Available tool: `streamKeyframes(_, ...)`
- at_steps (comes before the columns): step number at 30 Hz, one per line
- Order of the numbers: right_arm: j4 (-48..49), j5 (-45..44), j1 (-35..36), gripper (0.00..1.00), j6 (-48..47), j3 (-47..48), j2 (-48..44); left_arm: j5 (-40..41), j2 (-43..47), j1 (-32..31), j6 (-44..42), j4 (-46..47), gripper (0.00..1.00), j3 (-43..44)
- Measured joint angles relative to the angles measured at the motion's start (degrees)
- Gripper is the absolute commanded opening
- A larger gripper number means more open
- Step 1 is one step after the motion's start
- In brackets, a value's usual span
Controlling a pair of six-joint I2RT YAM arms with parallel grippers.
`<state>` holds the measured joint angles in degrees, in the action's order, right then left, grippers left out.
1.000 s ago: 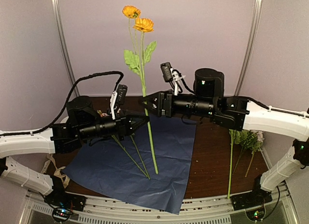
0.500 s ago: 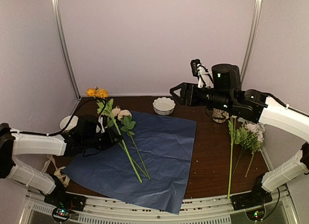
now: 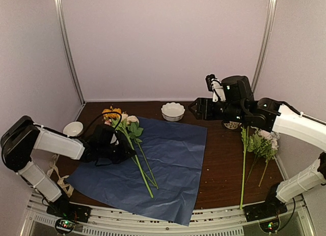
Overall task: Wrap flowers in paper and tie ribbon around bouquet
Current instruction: Place the fake flower on the flattened wrapping paper.
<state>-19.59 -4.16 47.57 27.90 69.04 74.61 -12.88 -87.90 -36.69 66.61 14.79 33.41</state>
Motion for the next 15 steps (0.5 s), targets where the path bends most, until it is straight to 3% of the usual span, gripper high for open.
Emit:
streamKeyframes(5,-3.0,-2.2,-1.7,0.72,1.3,-0.1,-0.4,-0.9,-1.5,0.1,0.5,0.7,0.07,0.7)
streamKeyframes(11,-10.8,-5.5,-9.0,0.71,5.4,-4.6,-0.4,-0.9,-1.5,0.9,-0.3,-1.0,0.39,1.5)
streamKeyframes(15,-14.4,-6.5,-14.6,0.71,7.5,-12.5,-0.4,-1.0,-1.4,1.1,-1.4,-2.8,0.49,2.7)
